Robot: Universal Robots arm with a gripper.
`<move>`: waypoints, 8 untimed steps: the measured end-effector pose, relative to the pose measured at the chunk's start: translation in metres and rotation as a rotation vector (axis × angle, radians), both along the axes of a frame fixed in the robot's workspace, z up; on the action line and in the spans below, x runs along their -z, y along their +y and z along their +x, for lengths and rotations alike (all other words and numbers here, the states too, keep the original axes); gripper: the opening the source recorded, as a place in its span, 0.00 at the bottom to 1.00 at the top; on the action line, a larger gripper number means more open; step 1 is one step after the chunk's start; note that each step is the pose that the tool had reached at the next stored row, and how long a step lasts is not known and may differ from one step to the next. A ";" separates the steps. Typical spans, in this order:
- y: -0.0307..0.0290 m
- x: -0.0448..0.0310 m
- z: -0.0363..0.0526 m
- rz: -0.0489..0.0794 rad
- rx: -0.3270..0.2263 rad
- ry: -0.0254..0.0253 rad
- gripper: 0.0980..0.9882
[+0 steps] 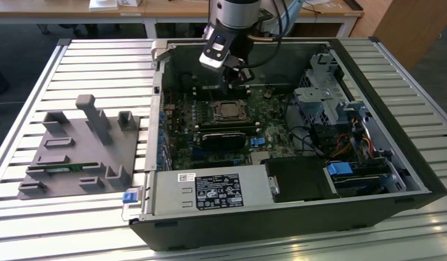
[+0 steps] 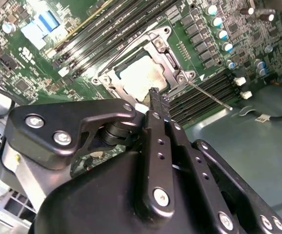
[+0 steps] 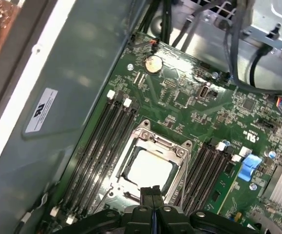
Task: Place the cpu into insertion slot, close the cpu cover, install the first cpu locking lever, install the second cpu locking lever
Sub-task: 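Install the first cpu locking lever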
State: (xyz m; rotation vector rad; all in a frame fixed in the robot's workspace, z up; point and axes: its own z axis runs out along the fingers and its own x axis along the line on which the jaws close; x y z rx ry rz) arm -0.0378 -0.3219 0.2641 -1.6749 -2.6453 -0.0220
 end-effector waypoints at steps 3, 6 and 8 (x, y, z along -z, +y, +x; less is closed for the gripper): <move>0.0000 0.0000 0.0000 0.000 -0.036 0.0000 0.01; 0.0000 0.0000 0.0000 0.000 -0.070 0.0000 0.01; 0.0000 0.0000 0.0000 0.000 -0.088 0.0000 0.01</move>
